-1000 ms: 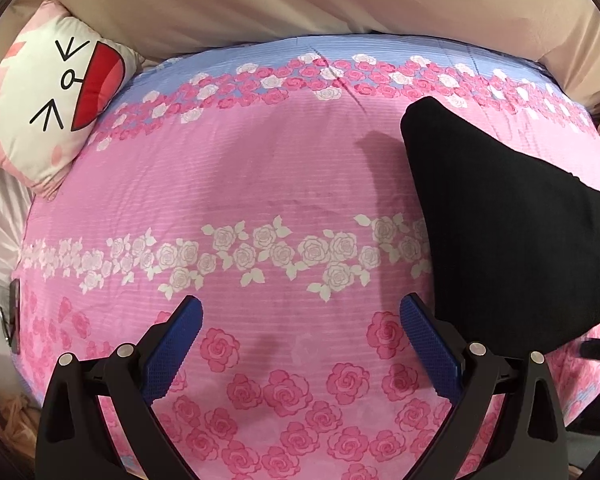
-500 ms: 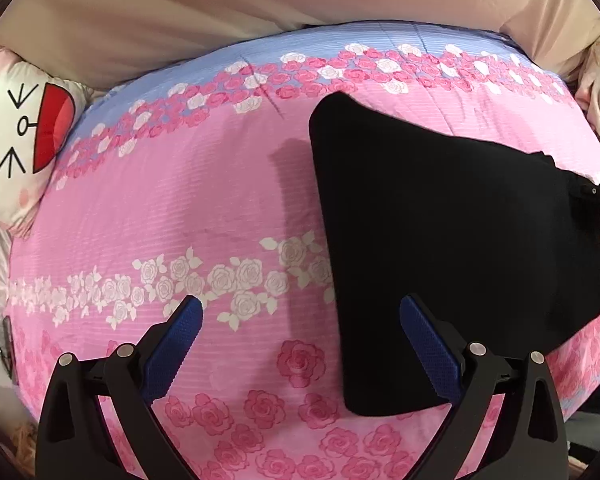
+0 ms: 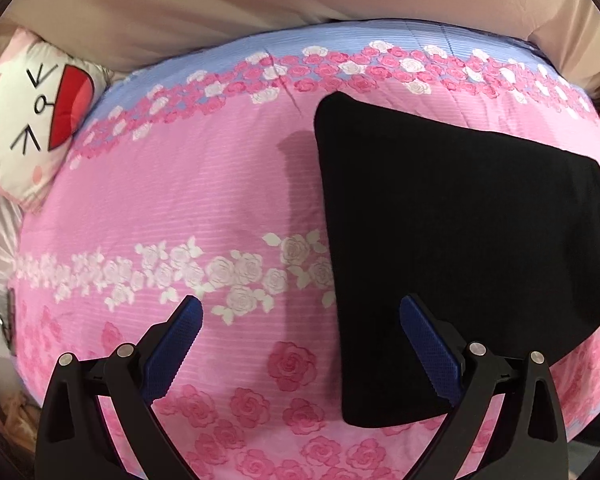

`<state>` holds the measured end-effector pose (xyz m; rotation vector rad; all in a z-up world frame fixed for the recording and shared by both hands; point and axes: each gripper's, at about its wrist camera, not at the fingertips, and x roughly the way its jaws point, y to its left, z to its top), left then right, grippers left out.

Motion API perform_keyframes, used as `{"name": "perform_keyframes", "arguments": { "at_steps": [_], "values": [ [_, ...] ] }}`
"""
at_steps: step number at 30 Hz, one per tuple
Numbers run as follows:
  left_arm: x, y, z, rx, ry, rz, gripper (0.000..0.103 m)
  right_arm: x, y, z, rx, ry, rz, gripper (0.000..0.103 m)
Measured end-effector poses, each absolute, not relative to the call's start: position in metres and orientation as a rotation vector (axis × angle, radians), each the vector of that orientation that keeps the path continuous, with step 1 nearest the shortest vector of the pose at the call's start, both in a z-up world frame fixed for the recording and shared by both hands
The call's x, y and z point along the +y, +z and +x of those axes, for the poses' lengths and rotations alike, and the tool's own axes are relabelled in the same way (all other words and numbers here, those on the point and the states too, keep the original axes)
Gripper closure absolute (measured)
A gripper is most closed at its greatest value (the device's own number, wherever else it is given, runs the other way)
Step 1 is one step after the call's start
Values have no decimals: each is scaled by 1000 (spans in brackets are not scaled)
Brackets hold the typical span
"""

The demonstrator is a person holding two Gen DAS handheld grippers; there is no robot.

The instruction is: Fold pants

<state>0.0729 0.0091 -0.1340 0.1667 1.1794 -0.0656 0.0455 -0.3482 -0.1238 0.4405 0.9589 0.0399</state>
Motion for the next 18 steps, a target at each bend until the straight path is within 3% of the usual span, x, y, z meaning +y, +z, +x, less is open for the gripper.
{"name": "perform_keyframes", "arguments": {
  "at_steps": [6,18],
  "values": [
    [-7,-132,79,1164,-124,162,5,-344,-156,8,1093,16,548,34],
    [-26,-141,93,1205,-213,165,5,-326,-172,-12,1092,18,661,34]
  ]
}}
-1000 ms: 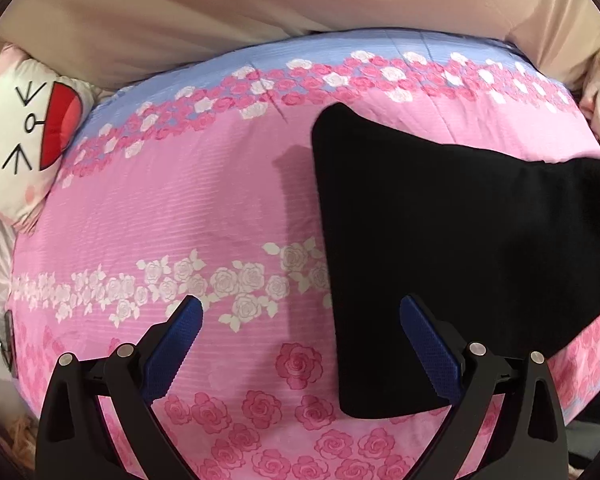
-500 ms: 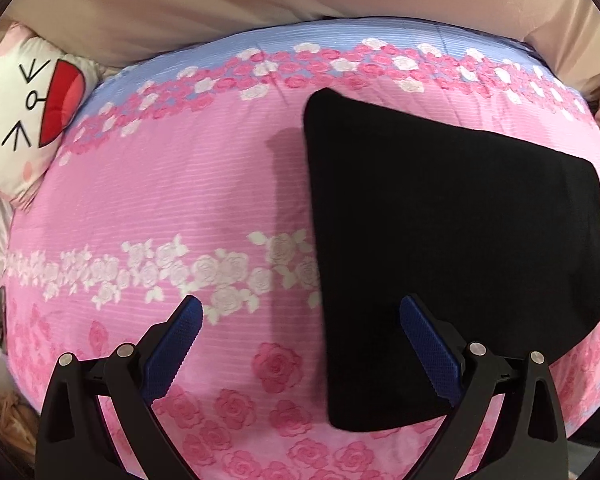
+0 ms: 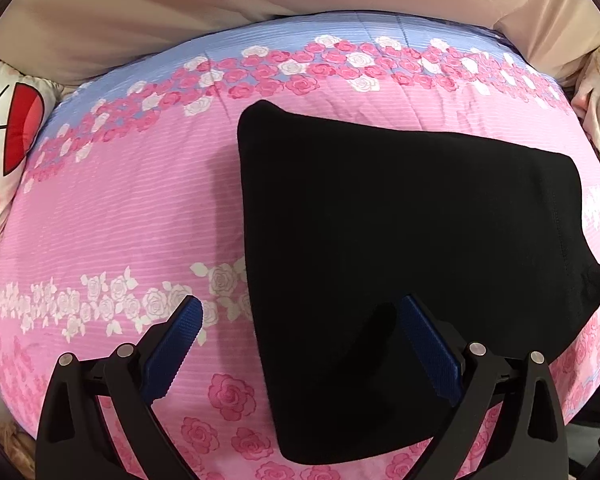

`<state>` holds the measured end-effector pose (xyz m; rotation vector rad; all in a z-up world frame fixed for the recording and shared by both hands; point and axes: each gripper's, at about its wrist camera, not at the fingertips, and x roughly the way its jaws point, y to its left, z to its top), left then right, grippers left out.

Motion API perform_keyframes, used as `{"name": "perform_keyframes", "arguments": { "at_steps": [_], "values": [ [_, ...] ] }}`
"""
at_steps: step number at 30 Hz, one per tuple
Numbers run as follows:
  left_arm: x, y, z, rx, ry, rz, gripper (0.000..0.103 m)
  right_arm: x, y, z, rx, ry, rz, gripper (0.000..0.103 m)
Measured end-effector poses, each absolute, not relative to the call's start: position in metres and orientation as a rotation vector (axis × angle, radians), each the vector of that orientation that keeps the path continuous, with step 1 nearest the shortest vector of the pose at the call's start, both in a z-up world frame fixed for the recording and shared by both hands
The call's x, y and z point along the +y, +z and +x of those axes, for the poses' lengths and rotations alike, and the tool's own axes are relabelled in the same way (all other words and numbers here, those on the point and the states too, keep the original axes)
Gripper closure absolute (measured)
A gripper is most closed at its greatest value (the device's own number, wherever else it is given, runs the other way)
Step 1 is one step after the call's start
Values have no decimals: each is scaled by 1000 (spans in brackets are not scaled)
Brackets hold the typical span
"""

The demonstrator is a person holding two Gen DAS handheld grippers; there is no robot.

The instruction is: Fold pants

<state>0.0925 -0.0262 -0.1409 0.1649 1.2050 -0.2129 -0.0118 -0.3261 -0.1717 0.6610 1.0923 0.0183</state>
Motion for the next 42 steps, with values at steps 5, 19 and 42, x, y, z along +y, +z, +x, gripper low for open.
{"name": "perform_keyframes", "arguments": {
  "at_steps": [5,19,42],
  "values": [
    [-19,-142,91,1206,-210,154,5,-315,-175,-3,1121,42,632,34],
    [2,-150,86,1255,-225,49,5,-302,-183,9,1177,78,599,23],
    [-2,-184,85,1341,-380,-211,25,-284,-196,17,1189,145,571,35]
  ]
}}
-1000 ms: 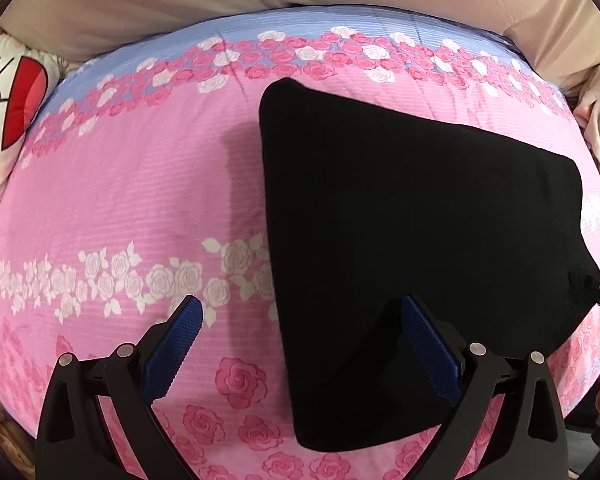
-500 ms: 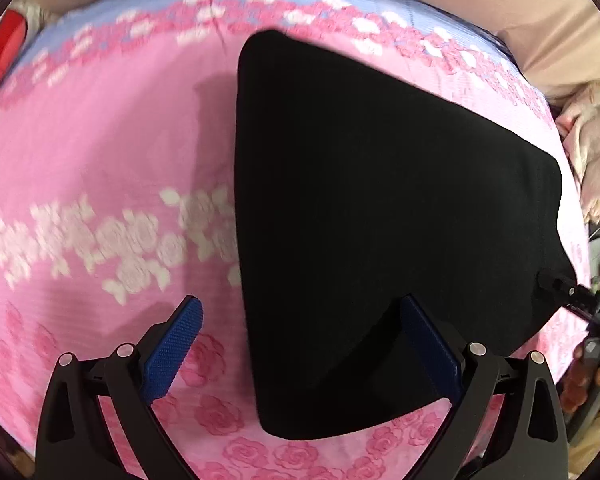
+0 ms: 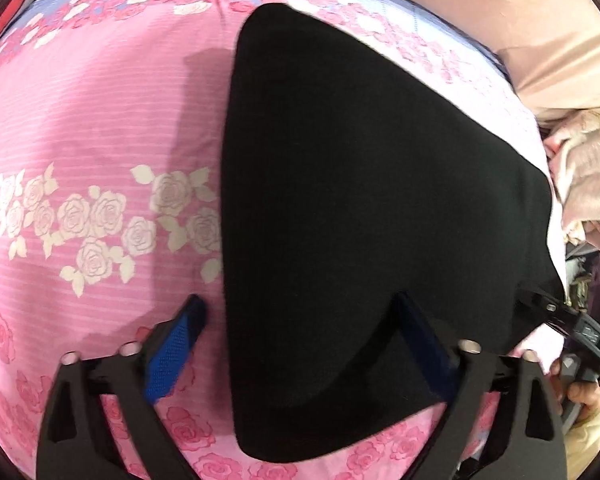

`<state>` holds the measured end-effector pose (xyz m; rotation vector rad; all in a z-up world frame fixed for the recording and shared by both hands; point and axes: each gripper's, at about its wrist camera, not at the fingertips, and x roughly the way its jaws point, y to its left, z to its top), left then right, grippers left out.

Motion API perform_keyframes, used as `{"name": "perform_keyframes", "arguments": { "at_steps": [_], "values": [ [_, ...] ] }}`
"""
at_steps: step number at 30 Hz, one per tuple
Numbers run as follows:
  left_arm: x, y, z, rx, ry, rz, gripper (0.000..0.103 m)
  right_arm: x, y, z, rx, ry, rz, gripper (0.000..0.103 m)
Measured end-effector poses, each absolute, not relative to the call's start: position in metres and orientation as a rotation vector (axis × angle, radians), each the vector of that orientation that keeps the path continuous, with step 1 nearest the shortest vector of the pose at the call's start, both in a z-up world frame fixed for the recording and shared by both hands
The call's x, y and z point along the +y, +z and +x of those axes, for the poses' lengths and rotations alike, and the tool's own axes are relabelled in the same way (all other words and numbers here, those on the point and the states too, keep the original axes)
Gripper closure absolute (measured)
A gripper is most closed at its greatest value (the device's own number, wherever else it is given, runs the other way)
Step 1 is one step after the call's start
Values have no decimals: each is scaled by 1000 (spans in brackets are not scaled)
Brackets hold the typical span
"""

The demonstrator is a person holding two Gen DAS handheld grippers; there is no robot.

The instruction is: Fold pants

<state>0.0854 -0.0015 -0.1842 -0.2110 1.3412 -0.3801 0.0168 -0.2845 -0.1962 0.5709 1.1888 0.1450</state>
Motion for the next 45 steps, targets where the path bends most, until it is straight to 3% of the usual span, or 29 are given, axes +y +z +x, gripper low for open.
{"name": "perform_keyframes", "arguments": {
  "at_steps": [1,2,4,7,10,12,15,17,24,32,34,35,36,39,40,42,44,45],
  "values": [
    [-5,-183,85,1345,-408,-226,41,-285,-196,17,1187,152,576,38],
    [-8,-180,84,1345,-411,-221,42,-287,-195,16,1182,163,600,44],
    [-12,-181,84,1341,-406,-202,41,-291,-197,15,1179,160,644,45],
    [-14,-186,85,1343,-392,-230,31,-291,-201,17,1184,130,669,35],
    [-22,-187,88,1352,-399,-206,29,-284,-198,22,1190,95,635,34],
    [-26,-187,89,1352,-411,-202,33,-281,-197,21,1188,86,636,46],
    [-26,-184,94,1357,-428,-224,48,-278,-191,18,1181,70,662,62],
    [-20,-182,93,1355,-450,-240,60,-276,-186,16,1180,53,649,65],
    [-13,-155,79,1323,-522,-233,71,-271,-157,6,1140,133,636,68],
    [8,-151,0,1395,-468,-254,70,-265,-165,-54,1276,332,613,68],
    [8,-163,-23,1418,-442,-210,67,-259,-179,-69,1318,363,566,60],
    [9,-167,-27,1420,-428,-196,62,-257,-189,-75,1345,345,518,49],
    [11,-174,-30,1429,-388,-187,61,-260,-192,-78,1350,322,495,44],
    [23,-156,-28,1392,-376,-261,60,-292,-170,-87,1262,218,551,44],
    [29,-142,-29,1361,-371,-249,60,-302,-155,-90,1196,183,547,47],
    [31,-107,-29,1227,-310,-135,60,-307,-114,-90,1057,193,455,67],
    [24,-86,-22,1110,-260,-6,45,-287,-96,-76,1022,239,348,81],
    [16,-84,-16,1084,-263,31,44,-274,-95,-68,1021,276,309,82]
  ]
}}
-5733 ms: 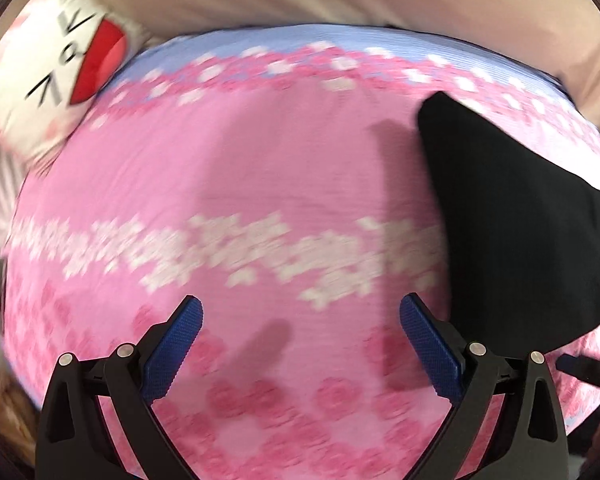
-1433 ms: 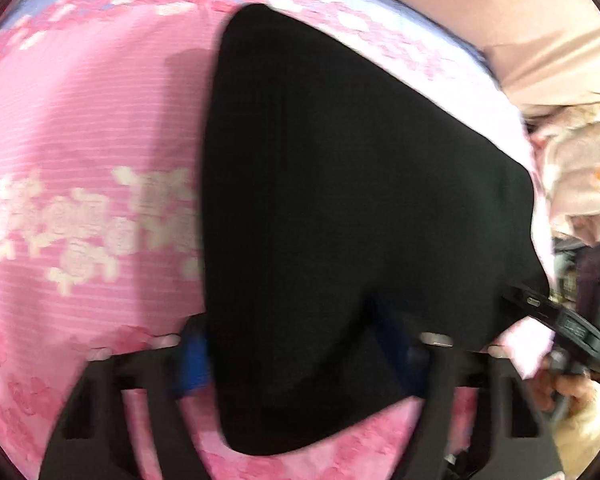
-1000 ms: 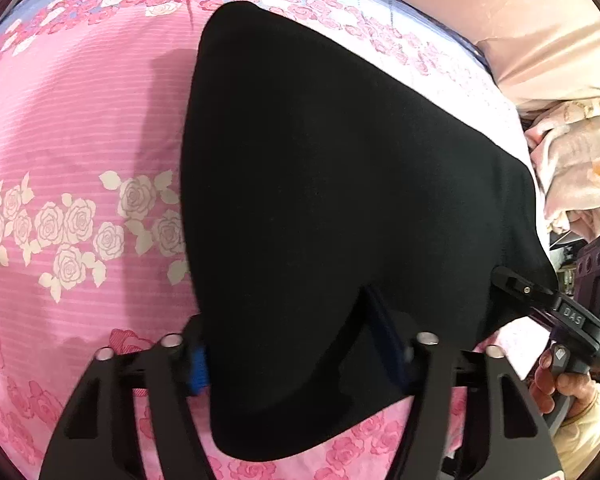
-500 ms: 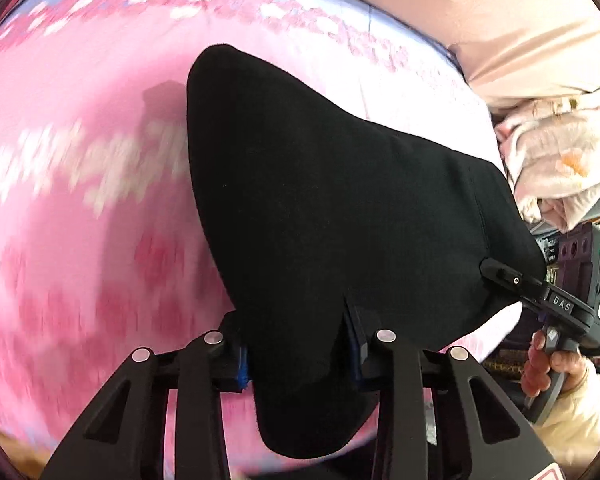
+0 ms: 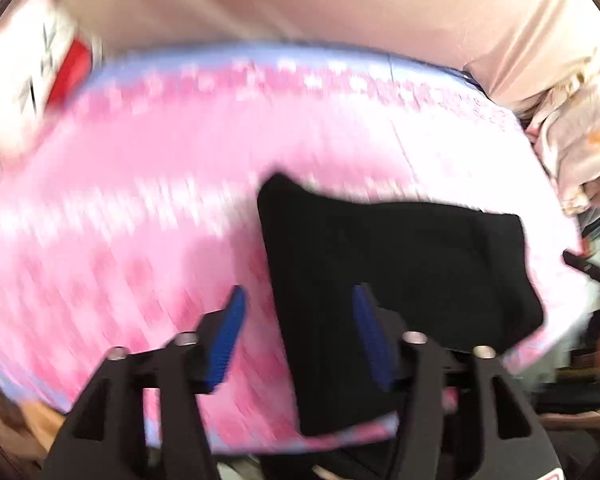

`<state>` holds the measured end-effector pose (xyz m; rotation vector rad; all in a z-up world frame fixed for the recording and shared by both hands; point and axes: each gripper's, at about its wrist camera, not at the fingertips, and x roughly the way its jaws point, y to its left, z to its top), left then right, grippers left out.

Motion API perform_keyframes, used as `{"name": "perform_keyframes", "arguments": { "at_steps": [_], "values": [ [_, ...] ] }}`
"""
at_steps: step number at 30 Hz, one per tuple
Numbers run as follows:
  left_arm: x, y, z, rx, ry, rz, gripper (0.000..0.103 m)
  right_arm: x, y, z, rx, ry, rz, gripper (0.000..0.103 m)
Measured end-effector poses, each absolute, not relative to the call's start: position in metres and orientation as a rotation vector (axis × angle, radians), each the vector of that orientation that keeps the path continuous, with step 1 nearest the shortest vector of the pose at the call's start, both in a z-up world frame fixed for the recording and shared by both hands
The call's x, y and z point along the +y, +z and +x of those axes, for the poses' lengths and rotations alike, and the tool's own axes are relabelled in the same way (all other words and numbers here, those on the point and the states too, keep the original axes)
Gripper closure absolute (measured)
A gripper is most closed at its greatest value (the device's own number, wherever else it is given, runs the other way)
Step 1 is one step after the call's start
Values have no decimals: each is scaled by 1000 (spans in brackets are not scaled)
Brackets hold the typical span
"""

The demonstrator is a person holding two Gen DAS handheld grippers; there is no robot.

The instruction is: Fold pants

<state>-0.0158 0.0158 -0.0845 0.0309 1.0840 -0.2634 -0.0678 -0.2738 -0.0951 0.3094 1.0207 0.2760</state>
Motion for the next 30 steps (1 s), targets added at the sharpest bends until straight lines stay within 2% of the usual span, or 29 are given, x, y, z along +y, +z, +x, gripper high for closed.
{"name": "perform_keyframes", "arguments": {
  "at_steps": [4,5,6,8,9,11,14,19,22,25,26,27,29,30],
  "values": [
    [-18,-125,4,1142,-248,208,44,-217,-148,-26,1107,315,72,85],
    [-29,-147,8,1168,-217,271,43,-209,-174,-11,1150,272,37,86],
    [-28,-161,9,1190,-200,308,42,-220,-177,-10,1118,263,89,87],
    [-10,-161,4,1174,-186,296,40,-230,-160,-2,1123,186,228,87],
    [-6,-158,4,1173,-180,284,39,-232,-144,-5,1077,184,261,83],
    [-2,-156,6,1173,-173,275,32,-227,-132,-8,1048,222,224,83],
    [-1,-164,10,1191,-150,244,25,-211,-175,0,1167,207,91,85],
    [-3,-160,11,1212,-133,221,25,-217,-140,-10,1084,211,201,81],
    [-3,-162,10,1208,-121,212,25,-209,-167,-9,1186,180,56,84],
    [-2,-157,9,1211,-119,206,25,-226,-149,-25,1148,194,146,82],
    [0,-153,7,1207,-121,199,25,-235,-141,-31,1129,189,191,78],
    [5,-148,4,1205,-129,174,25,-244,-136,-38,1113,185,221,55],
    [20,-146,0,1237,-146,94,13,-263,-135,-49,1099,149,249,20],
    [29,-148,-3,1260,-161,43,12,-269,-141,-52,1111,157,265,21]
  ]
}}
